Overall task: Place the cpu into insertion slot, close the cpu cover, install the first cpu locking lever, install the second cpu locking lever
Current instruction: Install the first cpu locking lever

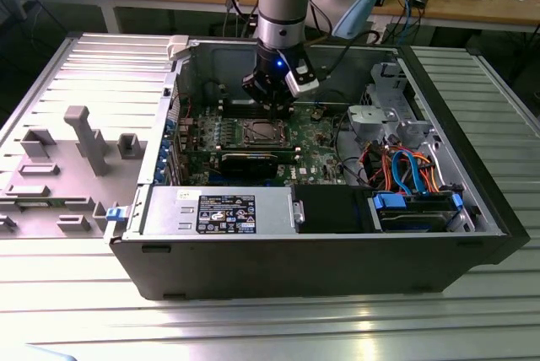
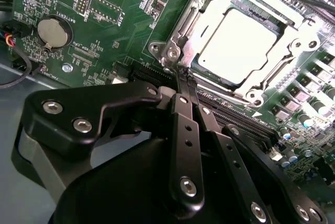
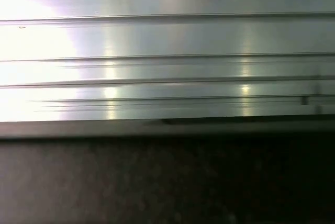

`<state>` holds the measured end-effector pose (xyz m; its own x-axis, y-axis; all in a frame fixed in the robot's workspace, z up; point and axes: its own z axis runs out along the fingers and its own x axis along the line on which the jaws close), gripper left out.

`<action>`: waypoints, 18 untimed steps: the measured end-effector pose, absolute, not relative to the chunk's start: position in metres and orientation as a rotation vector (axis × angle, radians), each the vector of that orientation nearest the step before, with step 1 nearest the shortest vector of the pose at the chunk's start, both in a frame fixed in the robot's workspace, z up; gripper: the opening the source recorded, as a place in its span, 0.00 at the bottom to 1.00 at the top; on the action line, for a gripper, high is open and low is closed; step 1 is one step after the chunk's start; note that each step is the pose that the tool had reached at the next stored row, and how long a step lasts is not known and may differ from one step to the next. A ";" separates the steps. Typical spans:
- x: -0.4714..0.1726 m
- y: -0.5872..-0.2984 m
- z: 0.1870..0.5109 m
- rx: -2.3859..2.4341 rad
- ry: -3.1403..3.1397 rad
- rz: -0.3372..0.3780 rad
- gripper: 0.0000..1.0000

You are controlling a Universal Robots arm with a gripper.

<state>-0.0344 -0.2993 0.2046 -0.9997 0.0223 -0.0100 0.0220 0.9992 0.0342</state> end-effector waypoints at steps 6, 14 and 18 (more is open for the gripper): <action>-0.034 -0.302 0.205 0.035 3.131 0.039 0.11; -0.034 -0.304 0.205 0.035 3.132 0.037 0.11; -0.034 -0.304 0.205 0.035 3.132 0.037 0.11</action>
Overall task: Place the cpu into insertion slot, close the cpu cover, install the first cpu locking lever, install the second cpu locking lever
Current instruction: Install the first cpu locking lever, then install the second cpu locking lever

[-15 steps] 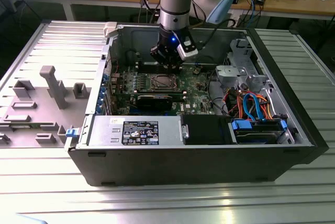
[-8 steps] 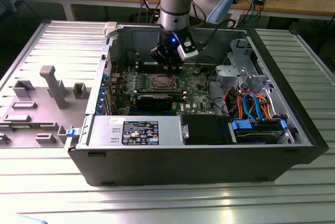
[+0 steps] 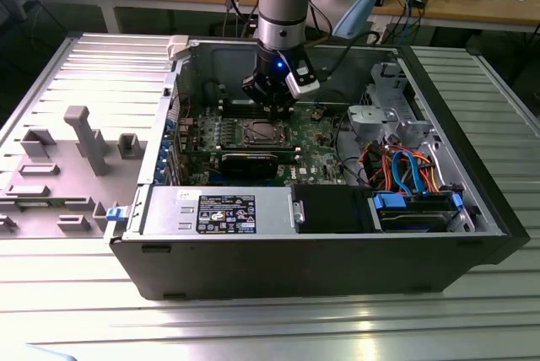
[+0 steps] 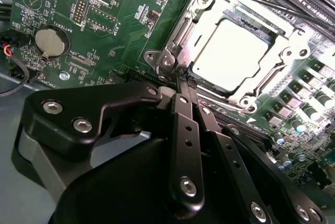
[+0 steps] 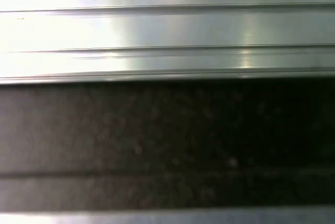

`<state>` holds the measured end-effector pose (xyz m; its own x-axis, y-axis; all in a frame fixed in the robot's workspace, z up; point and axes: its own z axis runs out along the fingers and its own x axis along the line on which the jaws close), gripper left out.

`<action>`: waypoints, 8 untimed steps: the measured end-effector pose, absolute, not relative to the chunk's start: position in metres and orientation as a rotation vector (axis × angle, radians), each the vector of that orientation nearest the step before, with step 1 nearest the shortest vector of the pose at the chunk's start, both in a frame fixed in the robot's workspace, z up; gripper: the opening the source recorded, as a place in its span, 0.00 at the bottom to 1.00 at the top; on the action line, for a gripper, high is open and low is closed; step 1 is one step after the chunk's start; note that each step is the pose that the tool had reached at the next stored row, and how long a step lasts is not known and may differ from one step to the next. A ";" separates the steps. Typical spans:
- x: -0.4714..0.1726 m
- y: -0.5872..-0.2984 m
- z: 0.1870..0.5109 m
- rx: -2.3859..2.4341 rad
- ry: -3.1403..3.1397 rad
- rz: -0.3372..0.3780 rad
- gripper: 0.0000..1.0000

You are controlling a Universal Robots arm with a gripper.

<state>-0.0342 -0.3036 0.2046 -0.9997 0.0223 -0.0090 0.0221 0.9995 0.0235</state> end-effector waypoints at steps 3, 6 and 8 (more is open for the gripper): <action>-0.034 -0.304 0.205 0.035 3.132 0.037 0.11; -0.034 -0.304 0.205 0.035 3.132 0.037 0.11; -0.034 -0.304 0.205 0.035 3.132 0.036 0.11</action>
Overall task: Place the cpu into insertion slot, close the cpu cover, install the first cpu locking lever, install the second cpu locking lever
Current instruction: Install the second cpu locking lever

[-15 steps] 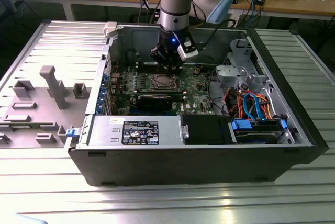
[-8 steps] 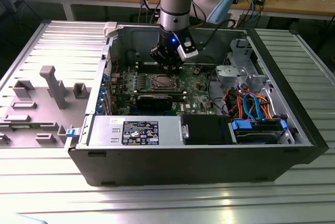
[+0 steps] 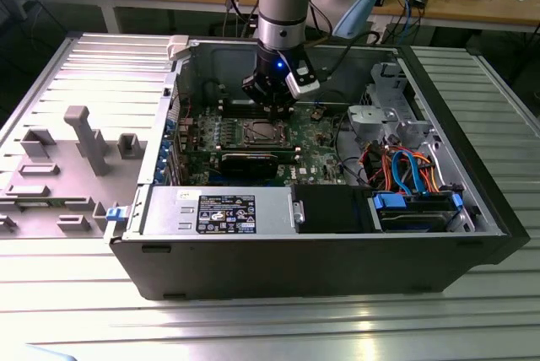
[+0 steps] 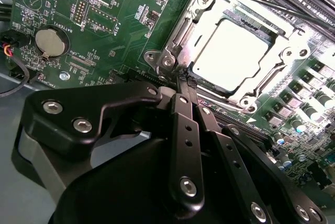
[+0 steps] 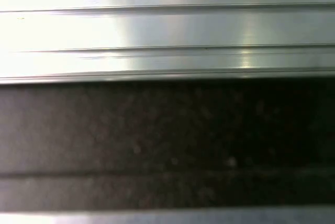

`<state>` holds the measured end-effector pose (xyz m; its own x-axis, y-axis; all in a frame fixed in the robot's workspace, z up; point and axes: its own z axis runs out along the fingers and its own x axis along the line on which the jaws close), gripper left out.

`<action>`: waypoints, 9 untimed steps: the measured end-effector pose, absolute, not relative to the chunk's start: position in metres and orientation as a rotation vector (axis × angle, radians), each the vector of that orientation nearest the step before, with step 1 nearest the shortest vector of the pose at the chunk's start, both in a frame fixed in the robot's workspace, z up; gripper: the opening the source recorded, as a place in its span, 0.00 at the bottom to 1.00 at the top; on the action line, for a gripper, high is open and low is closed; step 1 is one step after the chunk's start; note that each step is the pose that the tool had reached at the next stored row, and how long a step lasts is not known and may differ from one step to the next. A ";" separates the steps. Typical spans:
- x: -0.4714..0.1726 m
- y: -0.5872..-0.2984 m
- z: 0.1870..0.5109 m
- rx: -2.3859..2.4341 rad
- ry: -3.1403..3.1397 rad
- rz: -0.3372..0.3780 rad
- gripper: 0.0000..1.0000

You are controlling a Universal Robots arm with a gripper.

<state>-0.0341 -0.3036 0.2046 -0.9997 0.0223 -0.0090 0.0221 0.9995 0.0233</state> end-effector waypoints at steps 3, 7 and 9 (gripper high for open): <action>-0.034 -0.304 0.205 0.035 3.132 0.036 0.11; -0.034 -0.306 0.205 0.035 3.132 0.036 0.11; -0.034 -0.307 0.205 0.035 3.132 0.036 0.11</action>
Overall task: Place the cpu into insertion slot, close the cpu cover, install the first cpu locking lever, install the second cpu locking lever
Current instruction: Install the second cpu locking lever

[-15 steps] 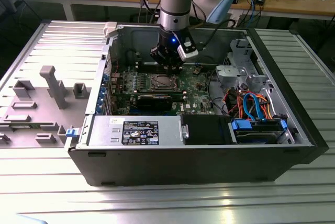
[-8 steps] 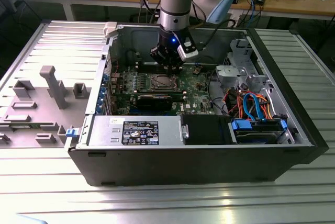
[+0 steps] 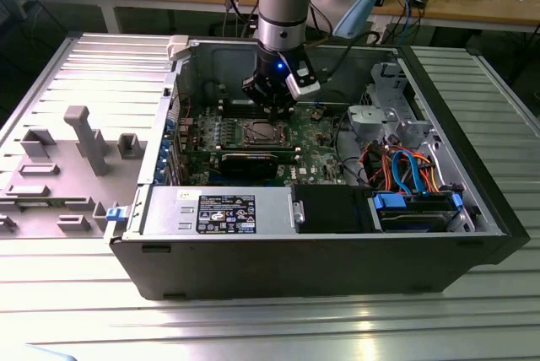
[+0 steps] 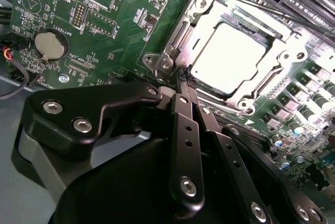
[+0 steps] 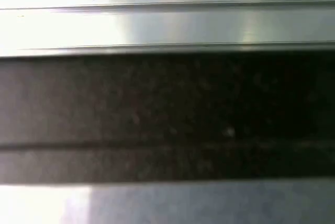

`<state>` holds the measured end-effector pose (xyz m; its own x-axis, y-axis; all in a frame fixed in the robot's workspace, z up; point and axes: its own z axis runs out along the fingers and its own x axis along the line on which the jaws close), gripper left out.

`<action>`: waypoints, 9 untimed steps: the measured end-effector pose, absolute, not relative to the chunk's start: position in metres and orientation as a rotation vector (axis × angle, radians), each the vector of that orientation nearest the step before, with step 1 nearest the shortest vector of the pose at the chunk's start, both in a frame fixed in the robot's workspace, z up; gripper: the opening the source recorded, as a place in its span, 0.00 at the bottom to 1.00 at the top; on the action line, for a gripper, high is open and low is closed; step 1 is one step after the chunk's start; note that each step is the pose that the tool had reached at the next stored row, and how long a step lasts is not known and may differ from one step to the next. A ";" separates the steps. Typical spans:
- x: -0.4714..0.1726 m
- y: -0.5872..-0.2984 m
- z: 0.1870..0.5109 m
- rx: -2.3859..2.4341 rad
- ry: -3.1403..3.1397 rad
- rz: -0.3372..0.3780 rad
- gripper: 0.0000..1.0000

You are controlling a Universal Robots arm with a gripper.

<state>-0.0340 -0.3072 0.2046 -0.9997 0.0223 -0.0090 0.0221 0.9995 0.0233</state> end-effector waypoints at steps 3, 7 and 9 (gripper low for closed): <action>-0.034 -0.308 0.205 0.035 3.132 0.036 0.11; -0.034 -0.309 0.214 0.035 3.132 0.036 0.11; -0.034 -0.309 0.222 0.035 3.132 0.034 0.11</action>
